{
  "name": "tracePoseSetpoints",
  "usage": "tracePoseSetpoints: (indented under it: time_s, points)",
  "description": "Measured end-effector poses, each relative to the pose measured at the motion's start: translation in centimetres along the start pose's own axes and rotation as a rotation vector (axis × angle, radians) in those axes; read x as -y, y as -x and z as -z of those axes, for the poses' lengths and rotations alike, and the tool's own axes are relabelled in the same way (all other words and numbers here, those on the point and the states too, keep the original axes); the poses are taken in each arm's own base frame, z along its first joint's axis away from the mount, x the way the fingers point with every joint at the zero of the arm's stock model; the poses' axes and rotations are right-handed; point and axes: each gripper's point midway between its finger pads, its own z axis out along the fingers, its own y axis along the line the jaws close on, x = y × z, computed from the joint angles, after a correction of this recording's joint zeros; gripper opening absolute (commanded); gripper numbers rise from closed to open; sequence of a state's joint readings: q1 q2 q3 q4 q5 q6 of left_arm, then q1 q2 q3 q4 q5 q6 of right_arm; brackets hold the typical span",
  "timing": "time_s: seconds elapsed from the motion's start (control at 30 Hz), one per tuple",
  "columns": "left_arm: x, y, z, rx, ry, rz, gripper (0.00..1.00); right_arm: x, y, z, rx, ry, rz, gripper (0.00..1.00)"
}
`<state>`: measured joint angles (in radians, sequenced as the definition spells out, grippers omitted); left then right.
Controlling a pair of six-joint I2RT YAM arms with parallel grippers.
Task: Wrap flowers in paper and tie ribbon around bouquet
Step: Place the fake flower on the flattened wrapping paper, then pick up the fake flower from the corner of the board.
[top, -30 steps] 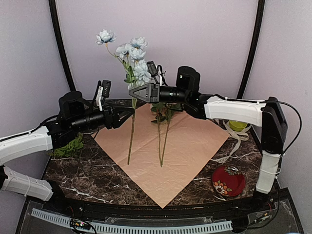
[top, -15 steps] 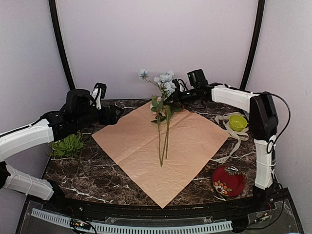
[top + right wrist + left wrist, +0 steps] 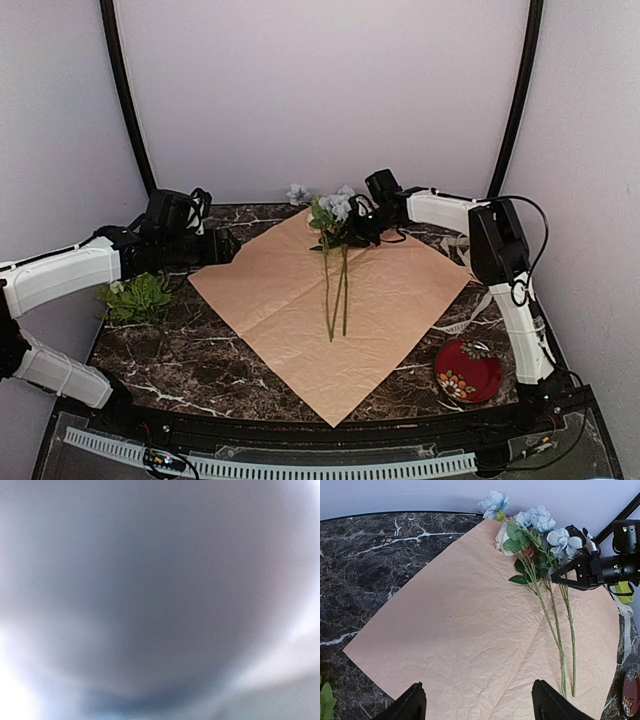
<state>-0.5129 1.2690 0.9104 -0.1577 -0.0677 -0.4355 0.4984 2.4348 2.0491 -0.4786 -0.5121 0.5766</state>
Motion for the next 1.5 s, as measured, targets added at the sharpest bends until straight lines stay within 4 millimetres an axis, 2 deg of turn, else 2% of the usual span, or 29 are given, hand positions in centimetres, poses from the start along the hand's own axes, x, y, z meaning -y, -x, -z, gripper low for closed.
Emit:
tracePoseSetpoints:
  time_s: [0.1,0.17,0.3,0.43,0.53,0.57,0.73,0.83,0.93,1.03,1.13,1.3,1.43,1.5]
  points:
    - [-0.7,-0.8,-0.5,-0.035,0.032,0.03,0.75,0.3,0.5,0.1,0.021,-0.025,0.006,0.36]
    - [-1.8,-1.5,-0.8,-0.059,0.078,0.069,0.75,0.7,0.8,0.2,0.037,-0.05,0.013,0.4]
    - [-5.4,-2.9,-0.7,-0.084,0.223,0.209,0.75,1.9,0.4,1.2,0.053,-0.13,0.033,0.47]
    - [-9.3,-6.2,0.3,-0.116,0.379,0.33,0.77,2.1,-0.5,3.9,0.073,-0.233,0.067,0.51]
    - [-11.7,-9.0,1.7,-0.147,0.501,0.401,0.86,0.7,0.0,6.9,0.129,-0.303,0.131,0.55]
    - [-12.2,-9.5,2.1,-0.151,0.533,0.42,0.9,-0.3,0.4,8.3,0.162,-0.326,0.166,0.57]
    - [-15.9,-10.5,4.0,-0.152,0.683,0.493,0.94,-3.6,0.1,9.9,0.203,-0.34,0.26,0.56]
    - [-18.2,-10.7,5.1,-0.15,0.764,0.546,0.91,-4.3,-0.5,9.7,0.195,-0.346,0.297,0.55]
    - [-18.9,-11.5,5.6,-0.154,0.797,0.577,0.86,-4.2,-1.5,9.1,0.166,-0.356,0.317,0.54]
    - [-19.7,-13.6,5.6,-0.184,0.811,0.608,0.78,-3.7,-2.4,8.7,0.137,-0.366,0.326,0.54]
    - [-20.6,-15.8,5.6,-0.228,0.825,0.647,0.67,-3.6,-2.6,8.6,0.128,-0.37,0.336,0.54]
    - [-21.0,-16.7,4.4,-0.263,0.819,0.666,0.4,-3.5,-2.9,8.6,0.114,-0.375,0.353,0.54]
    - [-20.8,-17.0,3.5,-0.279,0.796,0.674,0.07,-3.2,-3.2,8.6,0.102,-0.381,0.36,0.54]
    - [-20.7,-16.8,3.1,-0.277,0.776,0.674,0.01,-3.1,-3.4,8.6,0.097,-0.383,0.364,0.54]
